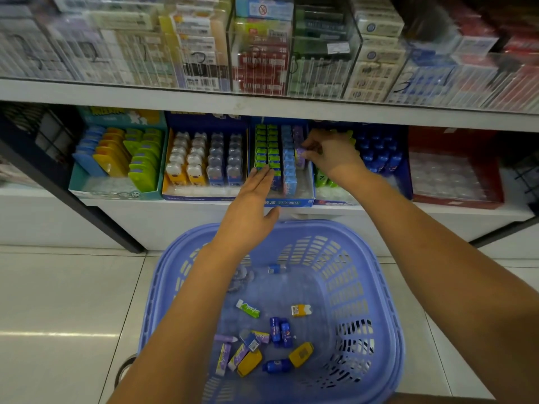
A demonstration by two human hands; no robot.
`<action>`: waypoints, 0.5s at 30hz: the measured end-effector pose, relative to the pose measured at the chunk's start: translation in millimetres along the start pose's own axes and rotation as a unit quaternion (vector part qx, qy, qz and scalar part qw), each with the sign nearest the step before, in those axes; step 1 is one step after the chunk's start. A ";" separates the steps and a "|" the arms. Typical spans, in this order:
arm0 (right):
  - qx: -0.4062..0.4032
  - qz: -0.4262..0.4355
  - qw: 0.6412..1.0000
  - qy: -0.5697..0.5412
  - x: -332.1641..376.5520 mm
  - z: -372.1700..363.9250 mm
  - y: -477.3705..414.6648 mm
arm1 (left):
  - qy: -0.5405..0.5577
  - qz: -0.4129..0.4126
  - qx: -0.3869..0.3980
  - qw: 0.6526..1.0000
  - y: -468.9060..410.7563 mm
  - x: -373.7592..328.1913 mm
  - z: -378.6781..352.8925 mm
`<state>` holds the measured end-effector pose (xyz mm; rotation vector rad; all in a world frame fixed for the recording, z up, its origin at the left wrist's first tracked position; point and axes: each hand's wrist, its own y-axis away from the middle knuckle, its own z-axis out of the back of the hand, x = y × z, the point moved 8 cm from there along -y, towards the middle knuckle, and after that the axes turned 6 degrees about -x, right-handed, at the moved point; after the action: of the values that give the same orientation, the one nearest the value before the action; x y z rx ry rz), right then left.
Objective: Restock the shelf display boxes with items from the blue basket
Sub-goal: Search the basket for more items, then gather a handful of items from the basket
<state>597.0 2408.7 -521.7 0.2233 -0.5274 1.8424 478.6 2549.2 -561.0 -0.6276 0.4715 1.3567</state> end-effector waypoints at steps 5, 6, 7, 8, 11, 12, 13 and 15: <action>0.019 0.054 0.985 0.163 15.0 -10.1 2.4 | 0.000 0.004 0.010 1.000 -2.2 1.7 -1.2; 0.007 0.057 0.981 0.185 18.1 -8.4 5.0 | 0.002 0.005 0.014 1.000 -1.6 0.4 -0.6; 0.000 0.057 0.978 0.201 21.1 -5.9 8.0 | 0.009 0.004 0.011 1.000 -0.4 -2.5 1.1; 0.003 0.062 0.975 0.212 24.2 -4.0 12.5 | 0.025 -0.003 -0.009 1.000 1.9 -6.8 5.6; -0.014 0.074 0.983 0.168 33.1 6.7 34.3 | 0.091 -0.032 -0.143 0.985 14.4 -16.0 33.0; -0.034 0.065 0.992 0.108 35.7 12.3 47.2 | 0.102 -0.031 -0.158 0.982 18.2 -13.8 35.5; -0.037 0.052 0.997 0.033 37.4 12.7 63.1 | 0.099 -0.019 -0.144 0.984 20.4 -8.1 30.7; 0.045 0.020 0.996 -0.073 37.1 -11.6 98.2 | 0.056 0.026 -0.044 0.997 24.8 12.4 1.4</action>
<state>493.8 2421.1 -540.8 0.4127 -0.5533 1.8996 456.1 2561.7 -571.4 -0.7721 0.5229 1.4024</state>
